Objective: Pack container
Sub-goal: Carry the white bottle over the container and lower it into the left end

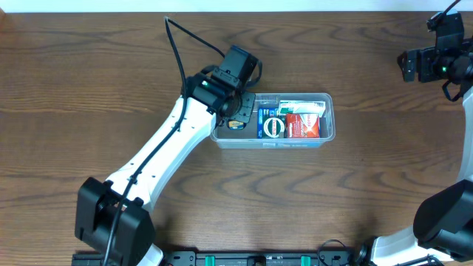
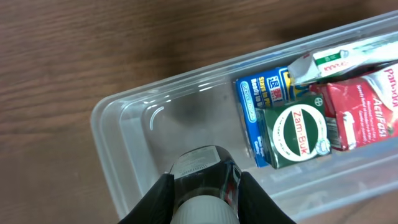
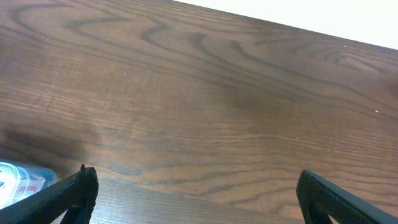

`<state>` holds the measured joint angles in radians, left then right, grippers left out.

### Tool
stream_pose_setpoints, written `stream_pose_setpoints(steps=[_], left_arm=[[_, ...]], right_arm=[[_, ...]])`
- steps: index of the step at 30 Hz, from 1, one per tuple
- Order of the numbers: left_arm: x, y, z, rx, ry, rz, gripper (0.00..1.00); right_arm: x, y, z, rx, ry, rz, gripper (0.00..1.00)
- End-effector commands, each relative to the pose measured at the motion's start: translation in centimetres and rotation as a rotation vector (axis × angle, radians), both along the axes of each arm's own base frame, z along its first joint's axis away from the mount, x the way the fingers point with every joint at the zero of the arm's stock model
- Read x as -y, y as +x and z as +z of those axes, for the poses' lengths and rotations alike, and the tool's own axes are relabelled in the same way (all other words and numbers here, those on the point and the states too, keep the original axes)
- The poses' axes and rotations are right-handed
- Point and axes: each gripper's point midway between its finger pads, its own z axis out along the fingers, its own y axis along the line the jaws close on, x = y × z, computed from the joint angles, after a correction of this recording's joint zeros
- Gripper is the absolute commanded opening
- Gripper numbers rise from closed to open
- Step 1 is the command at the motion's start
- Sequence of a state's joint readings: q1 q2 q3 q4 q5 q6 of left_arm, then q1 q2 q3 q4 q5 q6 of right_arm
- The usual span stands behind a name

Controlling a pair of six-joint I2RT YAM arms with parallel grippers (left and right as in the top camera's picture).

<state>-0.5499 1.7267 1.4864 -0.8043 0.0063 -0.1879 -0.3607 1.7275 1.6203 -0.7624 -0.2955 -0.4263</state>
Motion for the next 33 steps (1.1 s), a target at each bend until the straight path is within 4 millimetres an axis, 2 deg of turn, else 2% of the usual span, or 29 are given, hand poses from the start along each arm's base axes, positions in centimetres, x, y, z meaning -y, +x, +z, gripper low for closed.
stream_pose_setpoints(steps=[1, 8, 17, 28, 33], left_arm=[[-0.2, 0.4, -0.3, 0.014, -0.001, 0.032, 0.26], [0.0, 0.8, -1.6, -0.009, -0.013, 0.079, 0.26], [0.1, 0.9, -4.7, -0.071, 0.023, 0.088, 0.26], [0.2, 0.8, -6.2, -0.108, 0.03, 0.118, 0.26], [0.2, 0.8, -6.2, -0.11, 0.028, 0.122, 0.35]], right_arm=[[0.2, 0.0, -0.1, -0.003, 0.014, -0.01, 0.99], [0.2, 0.0, -0.1, -0.003, 0.014, -0.01, 0.99], [0.2, 0.0, -0.1, -0.003, 0.014, -0.01, 0.99], [0.2, 0.0, -0.1, -0.003, 0.014, -0.01, 0.99], [0.2, 0.0, -0.1, -0.003, 0.014, -0.01, 0.99]])
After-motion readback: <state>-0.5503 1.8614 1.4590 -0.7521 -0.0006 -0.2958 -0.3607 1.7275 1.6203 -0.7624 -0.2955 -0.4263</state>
